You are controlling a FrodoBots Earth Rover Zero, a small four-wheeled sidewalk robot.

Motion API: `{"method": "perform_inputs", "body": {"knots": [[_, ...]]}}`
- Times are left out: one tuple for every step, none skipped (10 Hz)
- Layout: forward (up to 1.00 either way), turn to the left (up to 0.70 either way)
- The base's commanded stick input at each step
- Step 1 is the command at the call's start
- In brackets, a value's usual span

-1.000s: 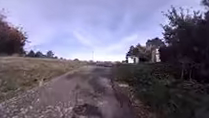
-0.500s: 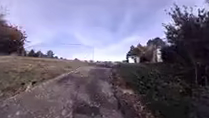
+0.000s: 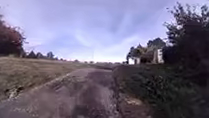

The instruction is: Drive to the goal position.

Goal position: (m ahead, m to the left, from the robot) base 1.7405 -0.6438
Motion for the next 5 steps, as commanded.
{"method": "perform_inputs", "body": {"knots": [[0.85, 0.27], [0.85, 0.22], [0.85, 0.01], [0.85, 0.0], [0.85, 0.0]]}}
